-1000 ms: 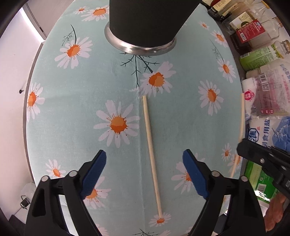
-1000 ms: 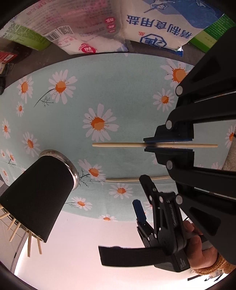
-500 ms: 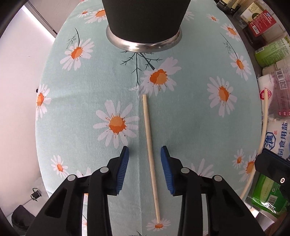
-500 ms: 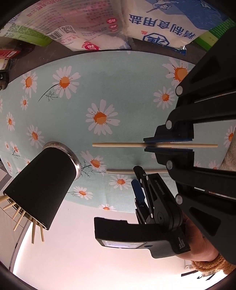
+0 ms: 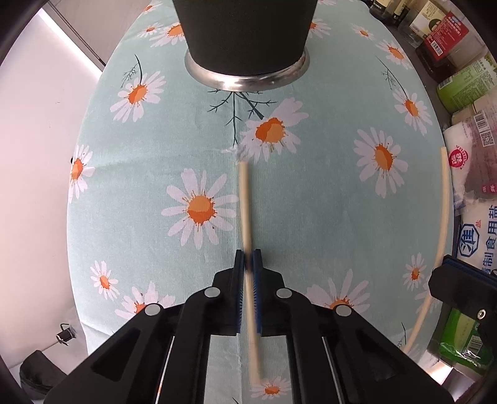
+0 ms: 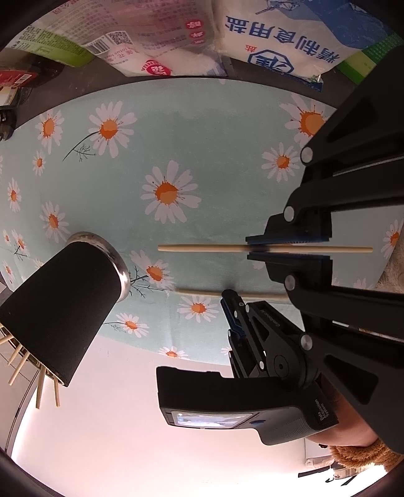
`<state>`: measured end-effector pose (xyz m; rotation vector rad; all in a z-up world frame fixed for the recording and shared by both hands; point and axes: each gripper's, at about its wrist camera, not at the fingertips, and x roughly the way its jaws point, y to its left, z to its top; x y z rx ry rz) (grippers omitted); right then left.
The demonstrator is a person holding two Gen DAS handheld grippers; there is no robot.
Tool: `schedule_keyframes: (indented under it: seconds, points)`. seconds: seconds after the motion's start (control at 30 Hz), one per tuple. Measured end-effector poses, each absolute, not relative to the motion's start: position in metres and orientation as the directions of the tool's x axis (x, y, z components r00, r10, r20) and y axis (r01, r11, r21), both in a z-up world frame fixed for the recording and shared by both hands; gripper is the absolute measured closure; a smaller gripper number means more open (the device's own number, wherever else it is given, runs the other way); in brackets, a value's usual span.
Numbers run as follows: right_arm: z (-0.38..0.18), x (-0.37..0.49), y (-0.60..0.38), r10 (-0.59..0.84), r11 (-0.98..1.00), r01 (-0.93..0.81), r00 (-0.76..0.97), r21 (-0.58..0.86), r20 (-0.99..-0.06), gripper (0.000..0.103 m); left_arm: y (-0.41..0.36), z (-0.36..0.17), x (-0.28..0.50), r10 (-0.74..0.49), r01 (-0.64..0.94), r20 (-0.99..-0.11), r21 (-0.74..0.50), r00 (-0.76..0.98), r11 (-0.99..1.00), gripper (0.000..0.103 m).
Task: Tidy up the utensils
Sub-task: 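Grasp the last wooden stick with the left tool while the right tool holds its stick, then lift both sticks over the black holder and open both tools to drop them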
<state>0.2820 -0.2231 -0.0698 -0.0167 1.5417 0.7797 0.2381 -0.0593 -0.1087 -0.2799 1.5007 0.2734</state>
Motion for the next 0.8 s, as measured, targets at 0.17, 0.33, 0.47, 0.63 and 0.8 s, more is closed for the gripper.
schedule_keyframes:
  seconds: [0.17,0.33,0.47,0.63,0.8]
  points:
    - [-0.071,0.280,-0.222,0.425,0.768,-0.461,-0.150,0.444,-0.892,0.097,-0.049,-0.107,0.232,-0.051,-0.362,-0.995,-0.079,0.085,0.929,0.099]
    - [-0.070,0.277,-0.220,0.444,0.765,-0.459,-0.133,0.452,-0.886,0.097,-0.043,-0.093,0.224,-0.072,-0.343,-0.983,-0.127,0.168,0.931,0.099]
    - [-0.060,0.276,-0.213,0.460,0.763,-0.464,-0.099,0.450,-0.882,0.097,-0.047,-0.064,0.214,-0.046,-0.313,-0.965,-0.128,0.256,0.941,0.099]
    - [-0.036,0.275,-0.197,0.461,0.764,-0.501,-0.016,0.406,-0.887,0.097,-0.028,-0.027,0.207,-0.022,-0.274,-0.932,-0.129,0.361,0.953,0.099]
    - [-0.010,0.267,-0.180,0.444,0.775,-0.541,0.100,0.326,-0.890,0.097,-0.007,0.007,0.198,-0.052,-0.235,-0.882,-0.181,0.468,0.955,0.099]
